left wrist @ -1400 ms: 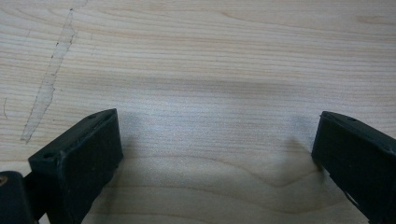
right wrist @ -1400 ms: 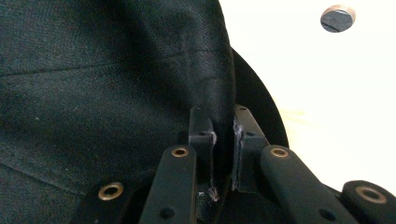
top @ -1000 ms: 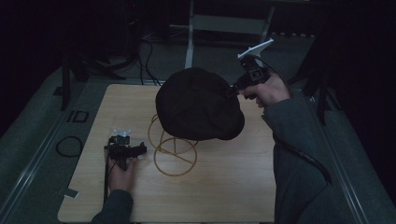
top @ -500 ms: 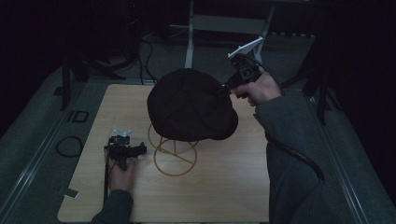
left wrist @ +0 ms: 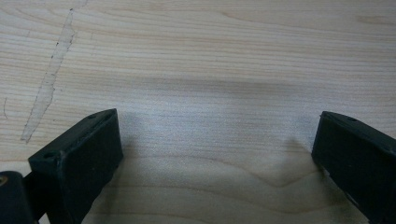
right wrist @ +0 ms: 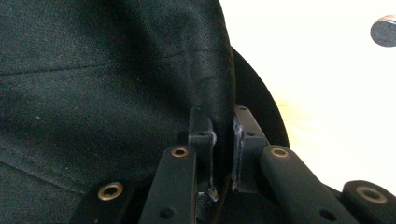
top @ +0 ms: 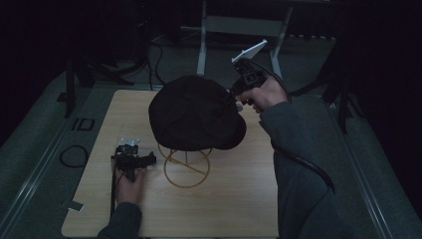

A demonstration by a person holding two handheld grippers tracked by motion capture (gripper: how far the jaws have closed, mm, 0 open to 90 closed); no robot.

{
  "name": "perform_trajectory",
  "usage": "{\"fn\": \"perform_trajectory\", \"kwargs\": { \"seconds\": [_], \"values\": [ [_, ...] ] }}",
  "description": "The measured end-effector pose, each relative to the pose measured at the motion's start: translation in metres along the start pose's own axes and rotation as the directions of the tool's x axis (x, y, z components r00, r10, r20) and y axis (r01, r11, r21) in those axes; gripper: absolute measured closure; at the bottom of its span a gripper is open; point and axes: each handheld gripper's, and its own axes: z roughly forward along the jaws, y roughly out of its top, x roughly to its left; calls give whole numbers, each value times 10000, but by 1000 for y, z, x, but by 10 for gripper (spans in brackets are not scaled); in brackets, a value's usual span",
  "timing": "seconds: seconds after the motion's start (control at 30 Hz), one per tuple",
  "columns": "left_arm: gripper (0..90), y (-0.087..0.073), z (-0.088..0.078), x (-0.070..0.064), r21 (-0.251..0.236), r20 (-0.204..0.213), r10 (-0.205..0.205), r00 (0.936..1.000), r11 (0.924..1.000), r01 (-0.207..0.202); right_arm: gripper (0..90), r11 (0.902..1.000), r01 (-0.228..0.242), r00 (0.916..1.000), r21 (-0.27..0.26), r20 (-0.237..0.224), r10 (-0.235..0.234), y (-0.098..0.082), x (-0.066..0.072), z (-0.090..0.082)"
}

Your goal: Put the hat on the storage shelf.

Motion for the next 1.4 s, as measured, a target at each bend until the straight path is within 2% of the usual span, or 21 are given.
{"fn": "perform_trajectory", "kwargs": {
  "seconds": [0.27, 0.77, 0.93, 1.23, 1.4],
  "values": [
    [12, 0, 0, 0, -26, -1, -17, 10000, 10000, 17, 811, 9998, 197, 9998, 98, 25, -197, 4, 10, 5],
    [12, 0, 0, 0, 4, -10, 9, 10000, 10000, -9, 809, 9990, 355, 9994, 278, -23, -354, 6, 19, 17],
    [12, 0, 0, 0, 2, 4, 5, 10000, 10000, -5, 806, 9981, 411, 9989, 463, 195, -421, 6, 21, 23],
    [12, 0, 0, 0, 10, 3, 6, 10000, 10000, -6, 803, 9973, 425, 9989, 594, 160, -435, 5, 21, 32],
    [12, 0, 0, 0, -16, -1, 2, 10000, 10000, -2, 803, 9960, 495, 9978, 749, 405, -526, 6, 23, 38]
  ]
}}
